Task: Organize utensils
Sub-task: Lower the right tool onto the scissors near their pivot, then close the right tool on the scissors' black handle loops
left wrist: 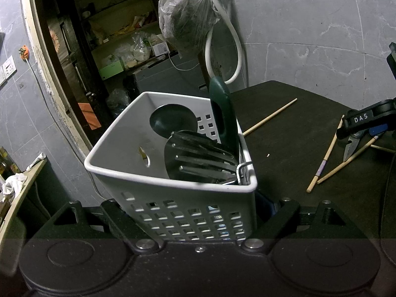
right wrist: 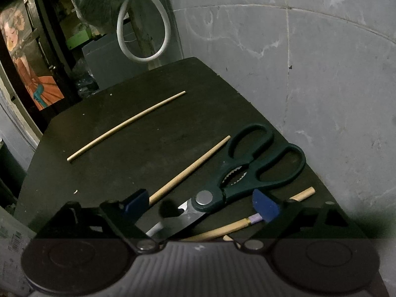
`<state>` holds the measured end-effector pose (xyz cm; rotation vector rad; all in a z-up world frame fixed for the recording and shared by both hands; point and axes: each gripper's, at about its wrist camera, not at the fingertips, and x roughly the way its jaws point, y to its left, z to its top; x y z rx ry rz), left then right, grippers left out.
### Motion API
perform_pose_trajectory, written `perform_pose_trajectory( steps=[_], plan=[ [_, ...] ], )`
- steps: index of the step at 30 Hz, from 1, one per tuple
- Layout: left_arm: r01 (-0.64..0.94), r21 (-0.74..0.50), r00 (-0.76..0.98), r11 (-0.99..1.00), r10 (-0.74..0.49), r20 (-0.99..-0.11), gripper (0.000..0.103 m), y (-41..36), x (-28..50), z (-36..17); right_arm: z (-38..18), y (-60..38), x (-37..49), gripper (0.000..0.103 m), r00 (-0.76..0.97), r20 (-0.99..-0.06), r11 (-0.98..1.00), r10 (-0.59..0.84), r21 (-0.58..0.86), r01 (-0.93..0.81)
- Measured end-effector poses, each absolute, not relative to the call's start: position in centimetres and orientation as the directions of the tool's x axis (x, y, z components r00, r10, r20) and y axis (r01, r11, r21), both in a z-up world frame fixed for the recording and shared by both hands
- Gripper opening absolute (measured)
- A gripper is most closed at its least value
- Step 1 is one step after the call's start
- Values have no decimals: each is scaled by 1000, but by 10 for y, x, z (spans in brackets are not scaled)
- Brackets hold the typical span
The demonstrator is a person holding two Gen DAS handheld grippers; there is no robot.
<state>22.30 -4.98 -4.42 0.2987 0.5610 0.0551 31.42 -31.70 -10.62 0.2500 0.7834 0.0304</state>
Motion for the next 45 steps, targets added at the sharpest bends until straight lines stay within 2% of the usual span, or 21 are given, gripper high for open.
perform_pose_trajectory(
  steps=[2, 5, 7, 12, 18, 21, 22, 23, 24, 25, 32, 35, 36, 39, 41, 43, 45],
  plan=[
    [31, 295, 846, 955, 132, -516, 89, -50, 223, -44, -106, -315, 314, 91, 711, -694, 971, 115, 228, 66],
    [29, 294, 847, 955, 133, -515, 89, -50, 223, -44, -105, -310, 313, 83, 712, -694, 974, 112, 219, 60],
    [29, 294, 847, 955, 133, -515, 89, -50, 223, -44, -105, -307, 312, 70, 714, -690, 975, 120, 217, 46],
    [29, 293, 847, 956, 132, -515, 89, -51, 223, -44, -104, -292, 310, 46, 710, -684, 975, 168, 222, -16],
    [30, 294, 850, 955, 130, -510, 89, -51, 222, -45, -101, -275, 308, 32, 686, -687, 967, 238, 232, -103],
    [29, 292, 851, 956, 129, -509, 89, -52, 221, -46, -99, -265, 304, 32, 676, -692, 965, 254, 225, -133],
    [29, 291, 851, 956, 129, -508, 89, -52, 221, -46, -98, -263, 303, 35, 675, -694, 966, 251, 222, -131],
    [29, 291, 852, 956, 128, -508, 89, -52, 221, -46, -97, -263, 302, 41, 674, -697, 967, 245, 225, -119],
    [30, 290, 852, 957, 127, -508, 89, -52, 221, -46, -97, -266, 302, 54, 676, -696, 967, 242, 235, -104],
    [31, 289, 853, 957, 126, -507, 88, -51, 220, -46, -96, -269, 302, 57, 681, -693, 965, 238, 246, -87],
    [32, 286, 857, 958, 121, -501, 88, -50, 219, -47, -98, -290, 321, 60, 692, -716, 967, 92, 229, 108],
    [34, 285, 858, 958, 118, -500, 88, -49, 219, -47, -99, -292, 333, 67, 692, -721, 962, 41, 216, 167],
    [35, 285, 858, 958, 117, -500, 88, -49, 219, -47, -100, -293, 337, 72, 692, -721, 958, 36, 223, 182],
    [37, 283, 859, 958, 114, -498, 88, -48, 218, -47, -102, -289, 344, 75, 694, -720, 951, -7, 210, 227],
    [37, 283, 861, 958, 113, -496, 88, -48, 217, -47, -104, -282, 345, 70, 695, -718, 958, -40, 170, 230],
    [38, 281, 863, 959, 111, -494, 88, -47, 216, -47, -105, -276, 342, 47, 703, -710, 968, -51, 139, 210],
    [39, 280, 863, 959, 109, -494, 88, -47, 216, -47, -103, -271, 337, 37, 704, -708, 971, -43, 136, 197]
  ],
)
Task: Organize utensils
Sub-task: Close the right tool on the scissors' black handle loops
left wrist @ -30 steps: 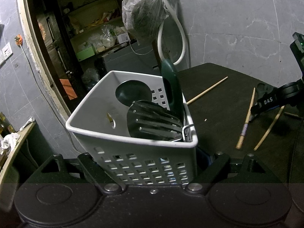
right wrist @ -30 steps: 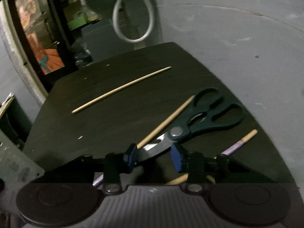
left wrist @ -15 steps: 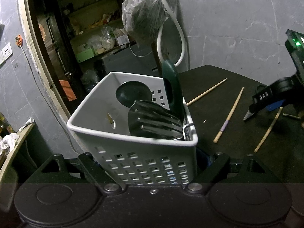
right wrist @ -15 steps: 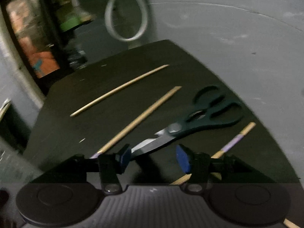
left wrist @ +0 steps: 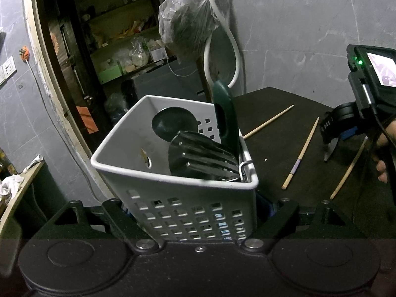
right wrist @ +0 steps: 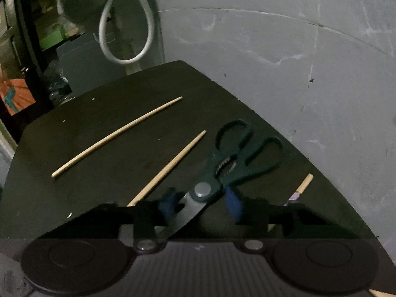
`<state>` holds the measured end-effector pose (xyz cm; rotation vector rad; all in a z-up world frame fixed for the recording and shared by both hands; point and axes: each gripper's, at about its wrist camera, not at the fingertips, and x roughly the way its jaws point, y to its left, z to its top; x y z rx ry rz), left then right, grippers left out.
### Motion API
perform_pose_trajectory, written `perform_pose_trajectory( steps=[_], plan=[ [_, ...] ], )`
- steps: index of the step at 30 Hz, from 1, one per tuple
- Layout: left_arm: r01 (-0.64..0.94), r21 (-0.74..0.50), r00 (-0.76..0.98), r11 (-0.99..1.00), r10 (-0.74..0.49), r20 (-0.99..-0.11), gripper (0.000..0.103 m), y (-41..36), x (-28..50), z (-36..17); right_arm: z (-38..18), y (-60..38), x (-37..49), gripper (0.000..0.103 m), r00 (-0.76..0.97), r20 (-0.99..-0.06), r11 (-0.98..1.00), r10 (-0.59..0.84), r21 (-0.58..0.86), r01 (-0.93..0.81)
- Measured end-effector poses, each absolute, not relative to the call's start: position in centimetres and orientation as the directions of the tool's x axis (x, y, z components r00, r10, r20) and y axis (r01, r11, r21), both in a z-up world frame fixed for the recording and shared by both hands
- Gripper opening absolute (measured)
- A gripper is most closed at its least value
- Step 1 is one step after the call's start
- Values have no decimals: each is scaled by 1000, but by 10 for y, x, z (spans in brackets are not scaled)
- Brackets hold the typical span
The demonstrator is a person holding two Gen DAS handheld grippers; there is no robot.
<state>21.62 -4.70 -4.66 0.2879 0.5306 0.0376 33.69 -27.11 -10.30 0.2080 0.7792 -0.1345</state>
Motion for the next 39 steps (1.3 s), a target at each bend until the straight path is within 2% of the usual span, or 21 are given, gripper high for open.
perform_pose_trajectory(
  steps=[4, 10, 21, 26, 30, 32, 34, 36, 39],
  plan=[
    [42, 279, 864, 959, 105, -492, 88, -46, 215, -46, -101, -270, 322, 25, 709, -705, 969, 3, 176, 171],
    [47, 282, 866, 958, 102, -490, 87, -46, 215, -46, -99, -270, 297, 23, 692, -714, 982, 104, 186, 45],
    [51, 282, 868, 958, 97, -487, 87, -46, 214, -46, -86, -264, 233, 23, 576, -747, 933, 330, 166, -320],
    [46, 282, 871, 958, 100, -481, 87, -47, 212, -46, -77, -265, 204, 20, 543, -760, 865, 358, 51, -499],
    [44, 280, 872, 959, 100, -479, 87, -46, 212, -46, -71, -267, 195, 20, 541, -774, 843, 328, -18, -538],
    [44, 279, 872, 959, 100, -479, 87, -46, 212, -46, -65, -268, 199, 26, 550, -765, 850, 337, -4, -526],
    [43, 279, 872, 959, 100, -479, 87, -46, 212, -46, -58, -267, 202, 48, 572, -745, 863, 343, 9, -506],
    [44, 279, 872, 959, 100, -479, 87, -46, 212, -46, -51, -260, 210, 55, 589, -724, 868, 358, 27, -495],
    [44, 280, 872, 959, 100, -479, 87, -45, 212, -46, -50, -248, 226, 75, 595, -720, 882, 357, 50, -469]
  ],
)
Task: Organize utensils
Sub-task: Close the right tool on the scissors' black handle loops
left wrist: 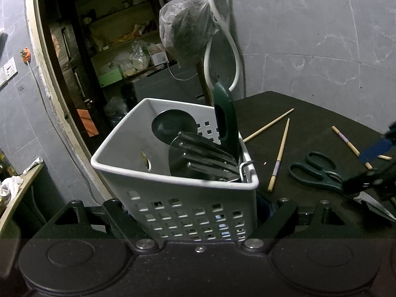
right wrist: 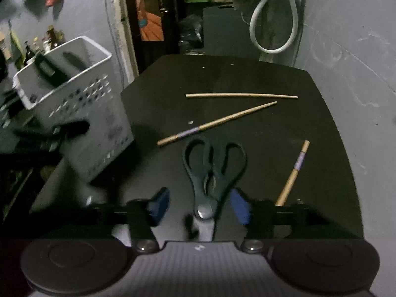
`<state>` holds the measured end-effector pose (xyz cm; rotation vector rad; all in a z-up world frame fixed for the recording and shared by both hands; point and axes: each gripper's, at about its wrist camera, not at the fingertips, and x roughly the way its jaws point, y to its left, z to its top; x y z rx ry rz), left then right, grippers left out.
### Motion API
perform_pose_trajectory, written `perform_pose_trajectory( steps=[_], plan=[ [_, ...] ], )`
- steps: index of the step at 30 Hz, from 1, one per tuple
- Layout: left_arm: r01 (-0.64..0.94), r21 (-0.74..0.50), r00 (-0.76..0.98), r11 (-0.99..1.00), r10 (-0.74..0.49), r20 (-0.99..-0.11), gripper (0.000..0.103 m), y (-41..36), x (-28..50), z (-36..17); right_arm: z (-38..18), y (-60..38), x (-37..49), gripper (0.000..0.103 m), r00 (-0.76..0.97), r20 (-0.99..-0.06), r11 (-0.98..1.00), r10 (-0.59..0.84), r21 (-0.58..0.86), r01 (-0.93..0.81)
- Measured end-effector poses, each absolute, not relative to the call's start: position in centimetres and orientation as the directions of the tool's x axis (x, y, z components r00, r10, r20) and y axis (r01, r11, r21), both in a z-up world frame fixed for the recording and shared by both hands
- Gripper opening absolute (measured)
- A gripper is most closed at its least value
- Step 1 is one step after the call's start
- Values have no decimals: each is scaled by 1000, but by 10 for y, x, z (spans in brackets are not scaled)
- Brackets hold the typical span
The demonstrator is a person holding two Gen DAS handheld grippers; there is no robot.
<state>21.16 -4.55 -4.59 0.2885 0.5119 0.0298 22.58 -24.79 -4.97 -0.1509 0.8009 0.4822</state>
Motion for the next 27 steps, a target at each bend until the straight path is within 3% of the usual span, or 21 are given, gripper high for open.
perform_pose_trajectory(
  steps=[3, 8, 14, 22, 27],
  plan=[
    [41, 277, 873, 960, 100, -478, 87, -45, 212, -45, -51, -239, 242, 83, 602, -722, 897, 339, 57, -438],
    [36, 273, 873, 961, 103, -477, 87, -44, 211, -44, -59, -231, 269, 82, 590, -745, 921, 310, 82, -380],
    [32, 270, 875, 962, 103, -472, 87, -44, 211, -45, -65, -227, 287, 62, 583, -755, 923, 300, 75, -378],
    [32, 270, 876, 962, 103, -472, 87, -44, 211, -46, -76, -222, 303, 53, 566, -780, 933, 267, 62, -354],
    [33, 271, 876, 962, 103, -472, 87, -44, 211, -46, -81, -220, 310, 54, 575, -777, 939, 258, 61, -339]
  ],
)
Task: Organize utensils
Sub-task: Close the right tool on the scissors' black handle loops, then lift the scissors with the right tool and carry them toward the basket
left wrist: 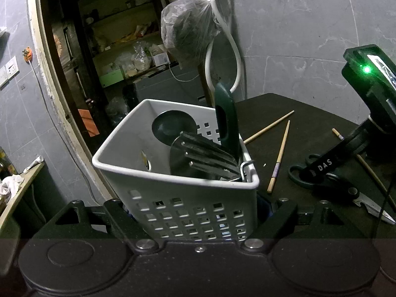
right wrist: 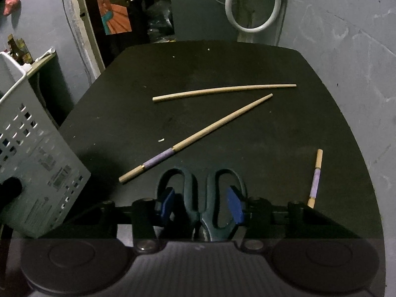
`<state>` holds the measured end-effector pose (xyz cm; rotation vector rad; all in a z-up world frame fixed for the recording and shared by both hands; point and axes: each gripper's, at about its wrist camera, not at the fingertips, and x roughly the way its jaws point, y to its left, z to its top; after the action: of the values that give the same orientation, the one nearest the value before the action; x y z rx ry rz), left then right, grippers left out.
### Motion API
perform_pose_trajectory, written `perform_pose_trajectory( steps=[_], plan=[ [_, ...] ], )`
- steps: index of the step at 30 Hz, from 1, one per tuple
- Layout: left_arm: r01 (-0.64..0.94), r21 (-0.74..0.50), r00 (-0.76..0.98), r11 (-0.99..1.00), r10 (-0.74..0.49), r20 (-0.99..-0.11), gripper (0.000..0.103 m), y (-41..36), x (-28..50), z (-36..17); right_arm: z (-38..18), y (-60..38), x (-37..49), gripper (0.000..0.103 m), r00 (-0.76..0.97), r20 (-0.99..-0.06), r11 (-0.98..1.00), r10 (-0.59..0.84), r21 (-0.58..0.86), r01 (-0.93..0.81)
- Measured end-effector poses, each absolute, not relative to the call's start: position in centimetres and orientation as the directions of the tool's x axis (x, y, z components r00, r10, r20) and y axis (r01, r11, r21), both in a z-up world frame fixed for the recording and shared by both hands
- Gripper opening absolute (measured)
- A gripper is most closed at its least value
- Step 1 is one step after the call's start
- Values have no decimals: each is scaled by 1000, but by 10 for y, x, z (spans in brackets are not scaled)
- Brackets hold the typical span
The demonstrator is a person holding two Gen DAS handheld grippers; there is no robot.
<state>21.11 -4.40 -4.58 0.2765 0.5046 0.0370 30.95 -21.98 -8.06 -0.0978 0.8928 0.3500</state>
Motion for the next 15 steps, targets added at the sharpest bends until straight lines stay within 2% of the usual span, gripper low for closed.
perform_pose_trajectory(
  steps=[5, 6, 8, 9, 15],
  plan=[
    [33, 270, 876, 962, 102, -472, 87, -44, 211, -46, -83, -212, 312, 56, 596, -769, 942, 233, 26, -334],
    [33, 269, 875, 963, 102, -473, 87, -44, 211, -46, -84, -210, 312, 55, 602, -765, 942, 228, 18, -334],
    [34, 268, 875, 963, 101, -474, 87, -44, 211, -47, -85, -210, 311, 44, 617, -756, 948, 221, 16, -319],
    [34, 268, 875, 963, 101, -474, 87, -44, 211, -47, -85, -210, 310, 33, 625, -749, 949, 219, 16, -314],
    [34, 269, 875, 963, 101, -473, 87, -44, 211, -47, -84, -214, 313, 32, 626, -745, 950, 230, 32, -311]
  ],
)
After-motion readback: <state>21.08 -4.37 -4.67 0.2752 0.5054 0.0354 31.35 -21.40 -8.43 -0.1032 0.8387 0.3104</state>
